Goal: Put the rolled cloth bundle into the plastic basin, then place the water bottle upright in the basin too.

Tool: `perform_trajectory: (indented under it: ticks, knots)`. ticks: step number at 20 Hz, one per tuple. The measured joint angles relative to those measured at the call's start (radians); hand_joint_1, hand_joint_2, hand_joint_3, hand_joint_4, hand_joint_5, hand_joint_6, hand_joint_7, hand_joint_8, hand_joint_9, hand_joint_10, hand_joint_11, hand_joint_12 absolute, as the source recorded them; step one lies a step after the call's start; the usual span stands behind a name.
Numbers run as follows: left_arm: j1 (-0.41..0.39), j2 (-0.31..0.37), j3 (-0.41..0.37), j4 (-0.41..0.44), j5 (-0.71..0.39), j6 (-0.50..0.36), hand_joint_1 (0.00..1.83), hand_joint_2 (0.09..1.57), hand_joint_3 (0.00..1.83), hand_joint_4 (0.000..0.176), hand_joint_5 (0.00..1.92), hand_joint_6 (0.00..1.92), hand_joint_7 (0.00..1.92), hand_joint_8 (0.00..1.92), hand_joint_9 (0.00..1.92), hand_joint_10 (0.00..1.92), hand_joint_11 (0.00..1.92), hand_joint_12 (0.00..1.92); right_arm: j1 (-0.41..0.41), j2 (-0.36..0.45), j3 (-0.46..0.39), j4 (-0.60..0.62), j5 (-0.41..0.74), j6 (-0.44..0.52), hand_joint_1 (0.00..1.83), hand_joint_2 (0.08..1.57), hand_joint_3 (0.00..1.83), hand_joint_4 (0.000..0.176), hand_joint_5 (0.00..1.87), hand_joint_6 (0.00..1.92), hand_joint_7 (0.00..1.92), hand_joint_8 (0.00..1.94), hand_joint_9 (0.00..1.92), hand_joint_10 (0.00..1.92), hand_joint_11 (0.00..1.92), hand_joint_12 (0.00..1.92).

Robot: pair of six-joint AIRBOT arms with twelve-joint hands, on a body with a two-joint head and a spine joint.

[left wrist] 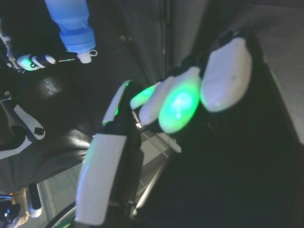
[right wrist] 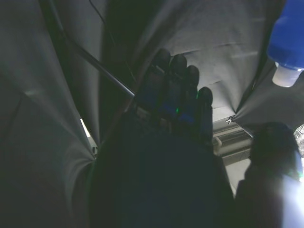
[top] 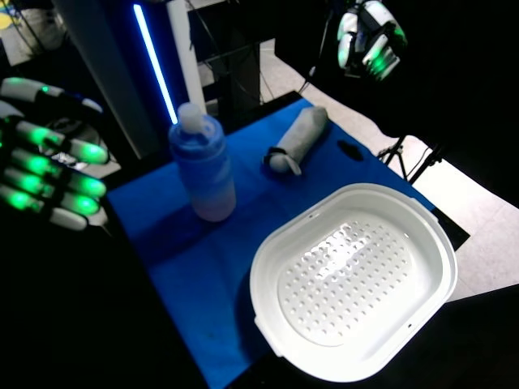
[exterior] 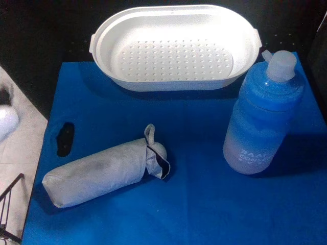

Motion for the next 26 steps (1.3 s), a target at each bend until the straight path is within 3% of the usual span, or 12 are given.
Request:
perform_trajectory:
  ticks: [3, 5, 7, 9, 11, 13, 15, 16, 17, 18, 21, 26]
  knots:
    - [0.0, -0.003, 0.0, -0.007, 0.0, -0.002, 0.02, 1.07, 0.0, 0.17, 0.01, 0.0, 0.0, 0.0, 0.0, 0.0, 0.0, 0.0, 0.0, -0.002, 0.0, 0.004, -0.002, 0.0, 0.0, 1.29, 0.01, 0.145, 0.1, 0.01, 0.06, 0.0, 0.06, 0.0, 0.0, 0.25]
    - [0.0, -0.003, 0.002, -0.001, 0.016, -0.002, 0.29, 1.03, 0.0, 0.138, 0.0, 0.0, 0.0, 0.0, 0.0, 0.0, 0.0, 0.0, 0.0, -0.002, 0.0, 0.003, -0.002, 0.0, 0.0, 1.3, 0.01, 0.144, 0.12, 0.01, 0.06, 0.0, 0.06, 0.0, 0.0, 0.24]
    - [0.0, -0.003, 0.002, 0.013, 0.024, -0.005, 0.47, 0.93, 0.0, 0.17, 0.03, 0.01, 0.0, 0.0, 0.0, 0.0, 0.04, 0.02, 0.0, -0.007, 0.0, 0.002, -0.002, 0.0, 0.0, 1.32, 0.01, 0.119, 0.13, 0.01, 0.07, 0.0, 0.08, 0.0, 0.0, 0.26]
    - [0.0, -0.003, 0.002, 0.017, 0.028, -0.006, 0.75, 0.8, 0.0, 0.168, 0.1, 0.01, 0.04, 0.0, 0.02, 0.0, 0.0, 0.32, 0.0, -0.009, 0.0, 0.0, -0.006, 0.0, 0.0, 1.35, 0.01, 0.105, 0.13, 0.0, 0.07, 0.0, 0.06, 0.0, 0.0, 0.19]
    - [-0.007, -0.002, 0.01, 0.043, 0.036, -0.005, 0.77, 0.79, 0.0, 0.176, 0.05, 0.0, 0.0, 0.0, 0.0, 0.0, 0.0, 0.15, 0.0, -0.009, 0.0, 0.004, -0.006, 0.0, 0.0, 1.38, 0.01, 0.102, 0.13, 0.0, 0.07, 0.0, 0.05, 0.0, 0.0, 0.13]
    - [-0.035, 0.013, 0.01, 0.09, 0.066, -0.005, 0.67, 0.79, 0.0, 0.176, 0.03, 0.0, 0.02, 0.0, 0.05, 0.0, 0.0, 0.37, 0.0, -0.009, 0.001, 0.0, -0.009, 0.0, 0.0, 1.4, 0.01, 0.092, 0.13, 0.0, 0.08, 0.0, 0.05, 0.0, 0.0, 0.16]
    - [-0.076, 0.038, 0.01, 0.161, 0.099, 0.001, 0.6, 0.76, 0.0, 0.176, 0.06, 0.0, 0.06, 0.0, 0.1, 0.0, 0.0, 0.29, 0.0, -0.009, 0.005, -0.001, -0.014, 0.0, 0.0, 1.42, 0.0, 0.081, 0.15, 0.0, 0.09, 0.0, 0.05, 0.0, 0.0, 0.18]
    - [-0.108, 0.051, 0.011, 0.205, 0.12, 0.014, 0.62, 0.75, 0.0, 0.176, 0.07, 0.0, 0.06, 0.0, 0.16, 0.0, 0.02, 0.67, 0.0, -0.009, 0.008, 0.002, -0.021, 0.0, 0.0, 1.42, 0.01, 0.081, 0.16, 0.01, 0.09, 0.0, 0.05, 0.0, 0.0, 0.18]
    - [-0.132, 0.06, 0.014, 0.238, 0.151, 0.018, 0.61, 0.76, 0.0, 0.176, 0.03, 0.0, 0.06, 0.0, 0.15, 0.0, 0.0, 0.73, 0.0, -0.009, 0.008, 0.004, -0.028, 0.0, 0.0, 1.43, 0.01, 0.085, 0.17, 0.0, 0.09, 0.0, 0.05, 0.0, 0.0, 0.16]
    - [-0.167, 0.066, 0.021, 0.281, 0.195, 0.018, 0.69, 0.75, 0.0, 0.176, 0.04, 0.0, 0.07, 0.0, 0.1, 0.0, 0.0, 0.51, 0.0, -0.009, 0.008, 0.004, -0.034, 0.0, 0.0, 1.44, 0.0, 0.086, 0.17, 0.0, 0.09, 0.0, 0.04, 0.0, 0.0, 0.13]
    - [-0.26, 0.069, 0.042, 0.39, 0.331, 0.019, 0.69, 0.76, 0.0, 0.176, 0.07, 0.01, 0.06, 0.0, 0.12, 0.0, 0.0, 0.51, 0.0, -0.009, 0.008, -0.001, -0.041, 0.0, 0.0, 1.45, 0.0, 0.098, 0.2, 0.0, 0.1, 0.0, 0.05, 0.0, 0.0, 0.14]
    - [-0.457, 0.026, 0.097, 0.619, 0.592, -0.039, 0.7, 0.83, 0.0, 0.176, 0.11, 0.0, 0.1, 0.0, 0.19, 0.01, 0.0, 1.0, 0.0, -0.009, 0.01, 0.0, -0.049, 0.0, 0.0, 1.46, 0.0, 0.103, 0.23, 0.01, 0.09, 0.0, 0.04, 0.0, 0.0, 0.16]
